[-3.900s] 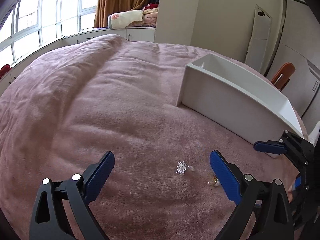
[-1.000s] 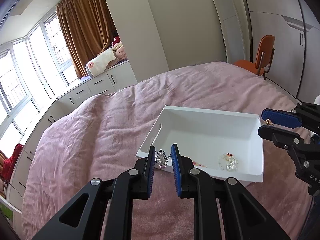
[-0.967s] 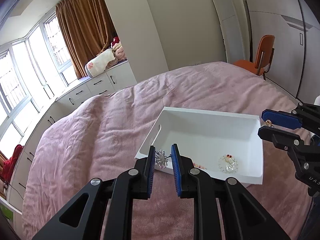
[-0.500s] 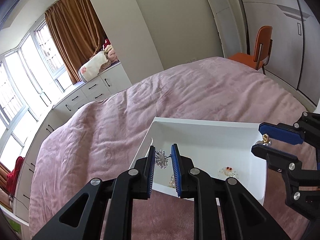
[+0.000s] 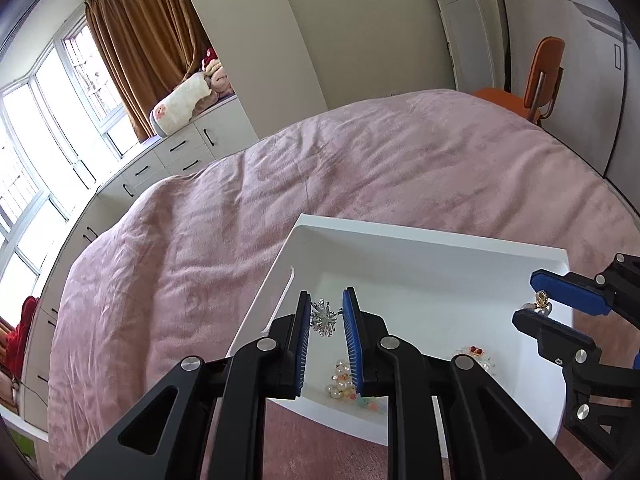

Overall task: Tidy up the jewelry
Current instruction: 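Carry the stud and pearl drop earring over the white tray, then open both tools to drop the earrings into the tray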

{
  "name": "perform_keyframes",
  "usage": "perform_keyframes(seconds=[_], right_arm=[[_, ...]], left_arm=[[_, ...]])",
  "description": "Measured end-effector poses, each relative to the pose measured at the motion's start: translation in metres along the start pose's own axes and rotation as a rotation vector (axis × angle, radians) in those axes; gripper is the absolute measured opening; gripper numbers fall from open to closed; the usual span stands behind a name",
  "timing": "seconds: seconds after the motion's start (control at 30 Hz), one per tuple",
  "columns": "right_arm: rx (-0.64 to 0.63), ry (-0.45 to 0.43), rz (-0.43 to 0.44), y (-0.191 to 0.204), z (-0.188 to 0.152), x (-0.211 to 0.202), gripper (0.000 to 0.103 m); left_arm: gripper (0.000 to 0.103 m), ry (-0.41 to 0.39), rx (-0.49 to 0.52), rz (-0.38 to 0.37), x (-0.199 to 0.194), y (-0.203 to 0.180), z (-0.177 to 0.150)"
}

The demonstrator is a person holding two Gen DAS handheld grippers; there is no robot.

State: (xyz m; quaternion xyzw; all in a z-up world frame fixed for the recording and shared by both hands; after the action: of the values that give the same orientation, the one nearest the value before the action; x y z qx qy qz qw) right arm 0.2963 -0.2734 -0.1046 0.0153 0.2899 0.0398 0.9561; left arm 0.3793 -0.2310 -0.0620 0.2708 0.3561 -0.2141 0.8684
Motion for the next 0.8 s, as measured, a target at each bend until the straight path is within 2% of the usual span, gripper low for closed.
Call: perform_keyframes(seconds=[0.27, 0.67, 0.73, 0.8], right_arm=[[0.022, 0.068, -0.017, -0.009, -0.014, 0.026, 0.023], [0.044, 0.125, -0.030, -0.012, -0.029, 0.053, 0.023], [0.048, 0.127, -0.021, -0.011, -0.030, 0.053, 0.023], [0.055, 0.130, -0.011, -0.010, -0.029, 0.054, 0.024]], left_arm=[[0.022, 0.132, -0.018, 0.027, 0.054, -0.003, -0.014], [0.022, 0.210, 0.056, 0.085, 0.099, -0.016, -0.031], [0.024, 0.210, 0.064, 0.092, 0.100, -0.016, -0.031], [0.034, 0.212, 0.065, 0.102, 0.100, -0.016, -0.032]])
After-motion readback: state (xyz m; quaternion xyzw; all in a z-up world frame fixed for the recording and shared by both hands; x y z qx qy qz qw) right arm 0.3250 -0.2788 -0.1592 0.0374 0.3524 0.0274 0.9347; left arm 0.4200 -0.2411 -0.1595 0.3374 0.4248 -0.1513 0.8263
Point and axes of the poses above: each gripper's, at about its wrist camera, not at the fingertips, and x roughly the way its jaws point, y to its left, z to its top, the point moved 9 cm from there along x, roughly the way its jaws point, and after that the axes turned 3 degrees about x, right-handed, at the moved point
